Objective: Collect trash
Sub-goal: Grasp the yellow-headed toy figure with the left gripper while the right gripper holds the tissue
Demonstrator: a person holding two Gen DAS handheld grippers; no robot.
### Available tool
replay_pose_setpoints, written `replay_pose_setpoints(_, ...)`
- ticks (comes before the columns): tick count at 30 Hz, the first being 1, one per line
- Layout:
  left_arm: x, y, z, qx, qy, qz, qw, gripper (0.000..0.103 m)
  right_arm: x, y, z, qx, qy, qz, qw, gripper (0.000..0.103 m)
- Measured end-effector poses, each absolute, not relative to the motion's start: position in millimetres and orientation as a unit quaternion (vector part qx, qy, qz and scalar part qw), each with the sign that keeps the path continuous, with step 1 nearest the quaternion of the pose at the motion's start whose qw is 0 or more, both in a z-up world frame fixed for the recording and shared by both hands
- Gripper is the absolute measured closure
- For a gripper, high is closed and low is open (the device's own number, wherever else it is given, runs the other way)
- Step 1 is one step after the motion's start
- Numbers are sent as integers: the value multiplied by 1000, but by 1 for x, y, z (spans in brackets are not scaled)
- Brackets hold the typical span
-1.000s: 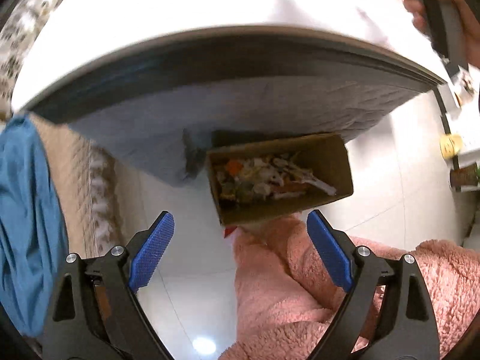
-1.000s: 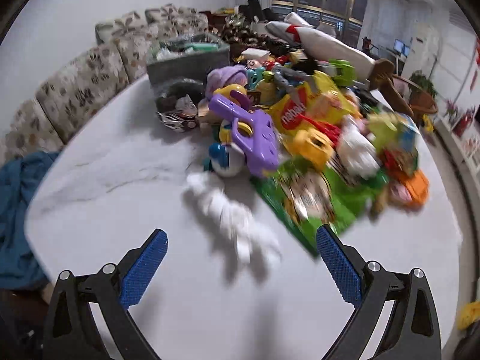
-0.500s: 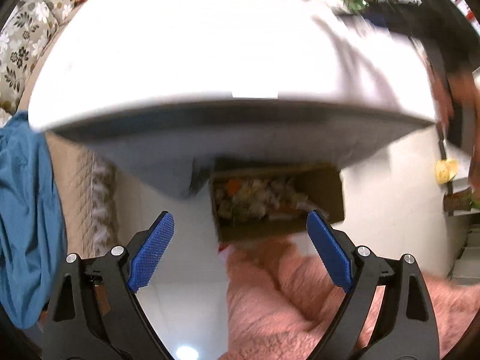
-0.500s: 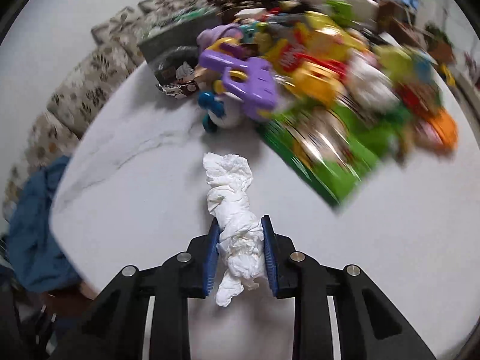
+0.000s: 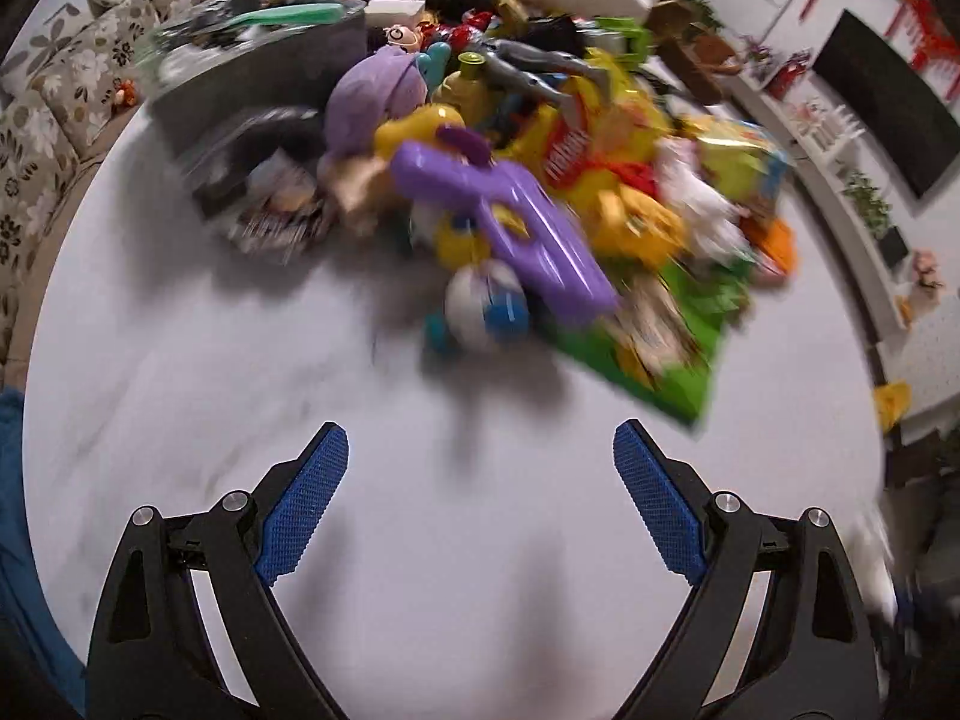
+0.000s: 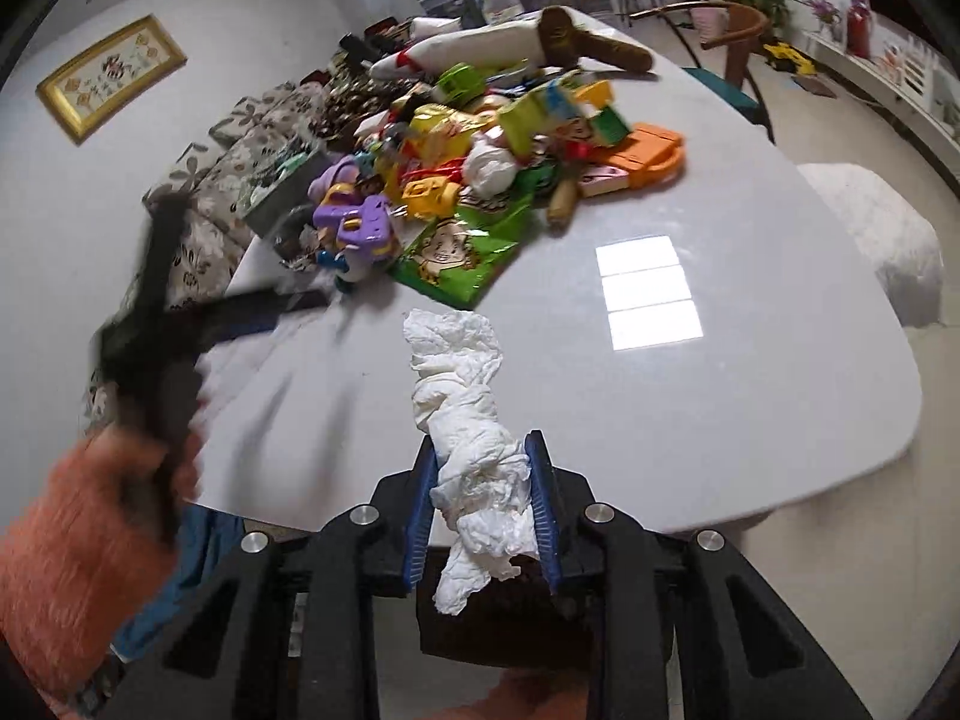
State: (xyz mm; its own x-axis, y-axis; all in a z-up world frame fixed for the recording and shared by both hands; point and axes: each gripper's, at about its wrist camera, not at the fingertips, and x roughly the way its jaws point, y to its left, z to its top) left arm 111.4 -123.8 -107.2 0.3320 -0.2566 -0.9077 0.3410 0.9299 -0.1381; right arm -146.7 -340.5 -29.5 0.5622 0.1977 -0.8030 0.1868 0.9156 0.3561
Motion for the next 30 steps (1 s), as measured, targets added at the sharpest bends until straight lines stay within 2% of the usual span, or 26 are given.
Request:
replay_pose_setpoints(4, 148, -138, -125, 64, 557, -143, 815, 15, -160, -348, -33, 205, 469, -14, 859, 72)
replay_pose_setpoints(11, 172, -143, -125, 14, 563, -160, 811, 17, -169, -360, -48, 219, 486, -36, 845, 71)
replay_pose_setpoints(14, 176, -140, -127, -40, 571, -191, 797, 41, -165, -357, -45, 213, 486, -31, 847, 71)
replay_pose_setpoints(15, 173, -139, -126, -49, 571, -203, 794, 60, -164, -356, -44, 212, 485, -28, 848, 71)
replay_pose_setpoints(18, 158, -137, -120, -20, 567, -207, 797, 60, -156, -351, -43, 209, 487, -18, 848, 71)
replay_pose_setpoints(27, 105, -80, -86, -60, 534, -251, 805, 62, -131, -323, -39, 192, 494, 24, 848, 71)
replay_pose_setpoints(28, 101, -74, -82, -64, 528, -255, 807, 70, -128, -320, -38, 191, 493, 29, 848, 71)
replay_pose_setpoints(30, 95, -66, -74, -76, 526, -262, 806, 70, -122, -313, -35, 189, 492, 38, 849, 71)
